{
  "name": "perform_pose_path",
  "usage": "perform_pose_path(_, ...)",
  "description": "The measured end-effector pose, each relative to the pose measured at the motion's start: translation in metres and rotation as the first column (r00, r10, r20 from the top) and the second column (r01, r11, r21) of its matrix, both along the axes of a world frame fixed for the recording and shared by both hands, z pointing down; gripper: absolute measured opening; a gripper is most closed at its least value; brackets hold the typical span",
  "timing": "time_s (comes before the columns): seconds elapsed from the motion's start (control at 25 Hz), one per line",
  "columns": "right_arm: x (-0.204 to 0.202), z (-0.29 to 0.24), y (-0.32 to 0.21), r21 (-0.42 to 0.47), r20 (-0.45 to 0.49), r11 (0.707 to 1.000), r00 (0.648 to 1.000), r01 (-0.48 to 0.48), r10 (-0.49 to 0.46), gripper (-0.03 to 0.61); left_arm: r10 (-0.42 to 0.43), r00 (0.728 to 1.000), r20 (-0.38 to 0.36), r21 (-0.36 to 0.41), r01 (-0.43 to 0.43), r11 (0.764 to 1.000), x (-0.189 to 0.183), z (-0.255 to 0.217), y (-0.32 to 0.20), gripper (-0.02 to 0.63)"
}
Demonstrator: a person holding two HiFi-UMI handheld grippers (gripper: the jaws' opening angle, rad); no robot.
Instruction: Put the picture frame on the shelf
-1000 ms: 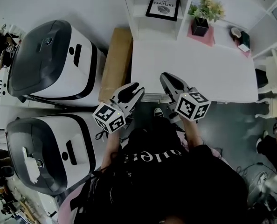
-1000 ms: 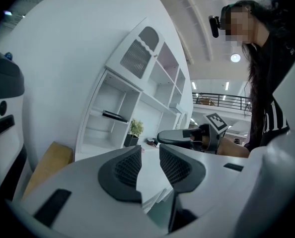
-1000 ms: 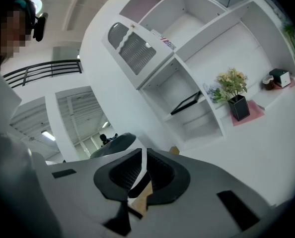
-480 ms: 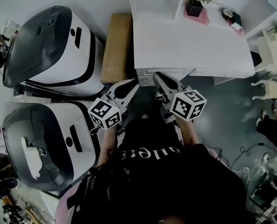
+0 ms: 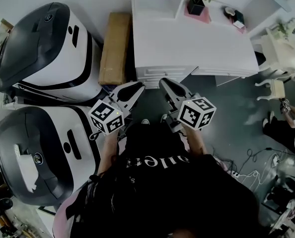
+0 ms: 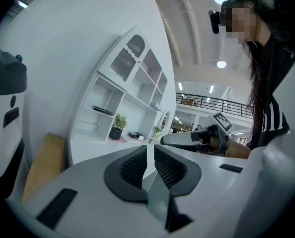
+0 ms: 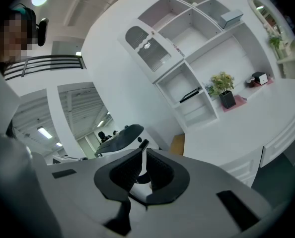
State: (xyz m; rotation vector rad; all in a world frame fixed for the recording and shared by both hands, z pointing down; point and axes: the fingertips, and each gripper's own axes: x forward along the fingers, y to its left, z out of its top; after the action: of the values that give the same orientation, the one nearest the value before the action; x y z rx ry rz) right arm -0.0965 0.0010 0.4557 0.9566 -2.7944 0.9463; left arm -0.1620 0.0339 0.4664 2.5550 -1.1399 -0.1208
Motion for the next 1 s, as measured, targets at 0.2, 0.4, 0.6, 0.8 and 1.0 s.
perform_pose_path(0.2, 0.008, -0.006, -0.004, 0.007, -0.015, 1.000, 1.000, -0.001, 0.001, 0.060, 0.019, 1.000, -0.014, 0.010, -0.019, 1.000, 0.014, -0.008, -0.005, 0.055)
perform_pose_path(0.4, 0.016, -0.008, -0.004, 0.006, -0.018, 1.000, 1.000, 0.005, -0.005, 0.058, 0.039, 0.999, -0.012, 0.007, -0.039, 0.999, 0.030, -0.011, -0.006, 0.055)
perform_pose_path(0.6, 0.030, -0.006, -0.004, -0.001, -0.025, 1.000, 1.000, 0.013, -0.013, 0.058, 0.044, 0.999, -0.019, 0.006, -0.044, 0.999, 0.048, -0.014, -0.007, 0.055)
perform_pose_path(0.8, 0.041, -0.007, -0.003, 0.001, -0.013, 1.000, 1.000, 0.014, -0.014, 0.058, 0.052, 0.999, -0.013, 0.006, -0.052, 0.999, 0.062, -0.018, -0.009, 0.055)
perform_pose_path(1.0, 0.053, -0.008, -0.003, 0.000, -0.005, 1.000, 1.000, 0.019, -0.019, 0.058, 0.059, 0.998, -0.007, 0.003, -0.059, 0.998, 0.077, -0.019, -0.009, 0.055)
